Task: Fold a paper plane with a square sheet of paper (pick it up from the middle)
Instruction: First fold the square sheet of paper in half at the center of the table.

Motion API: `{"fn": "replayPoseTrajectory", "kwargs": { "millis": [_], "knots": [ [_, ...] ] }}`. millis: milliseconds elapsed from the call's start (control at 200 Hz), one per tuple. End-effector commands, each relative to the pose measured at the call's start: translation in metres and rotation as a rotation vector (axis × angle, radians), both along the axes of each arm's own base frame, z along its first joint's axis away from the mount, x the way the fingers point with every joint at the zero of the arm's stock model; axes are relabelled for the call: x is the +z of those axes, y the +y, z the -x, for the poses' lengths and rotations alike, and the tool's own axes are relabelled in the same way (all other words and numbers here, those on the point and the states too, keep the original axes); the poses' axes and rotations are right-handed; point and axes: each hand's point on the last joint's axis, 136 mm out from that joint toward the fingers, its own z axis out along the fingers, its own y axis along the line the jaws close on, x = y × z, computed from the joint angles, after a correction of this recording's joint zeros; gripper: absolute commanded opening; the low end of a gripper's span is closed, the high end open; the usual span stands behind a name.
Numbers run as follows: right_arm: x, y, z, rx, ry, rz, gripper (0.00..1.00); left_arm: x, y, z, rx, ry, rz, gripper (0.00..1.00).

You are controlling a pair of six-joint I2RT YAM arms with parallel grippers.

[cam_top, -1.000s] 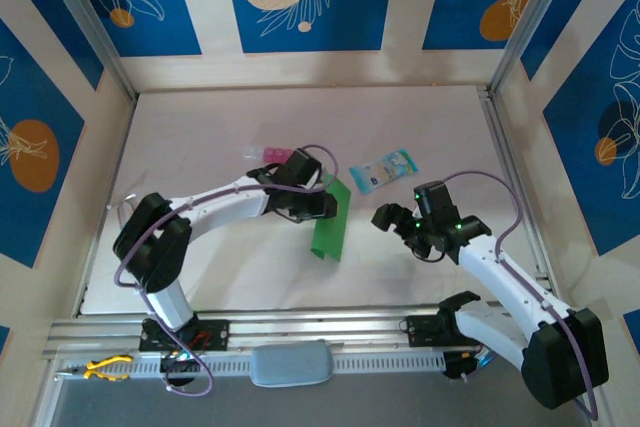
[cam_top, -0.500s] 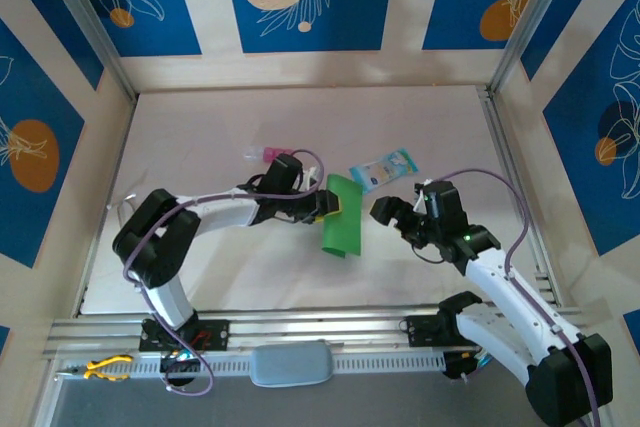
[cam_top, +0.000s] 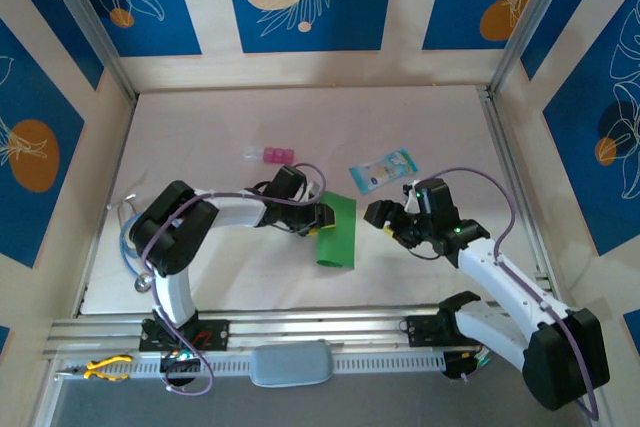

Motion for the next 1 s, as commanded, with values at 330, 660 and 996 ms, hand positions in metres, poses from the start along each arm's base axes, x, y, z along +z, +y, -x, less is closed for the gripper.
{"fn": "replayPoseTrajectory", "kwargs": {
  "millis": [330,660,996],
  "knots": [
    [-0.006,0.012,0.000,0.037,0.029,0.020,0.81,0.007,0.022,-0.013,0.013,-0.095,-0.157,0.59],
    [-0.015,0.020,-0.001,0.042,0.060,-0.006,0.78,0.009,0.038,-0.011,0.002,-0.129,-0.241,0.56],
    [-0.022,0.026,-0.003,0.054,0.085,-0.005,0.78,0.007,0.047,-0.012,0.013,-0.144,-0.288,0.54]
  ]
}}
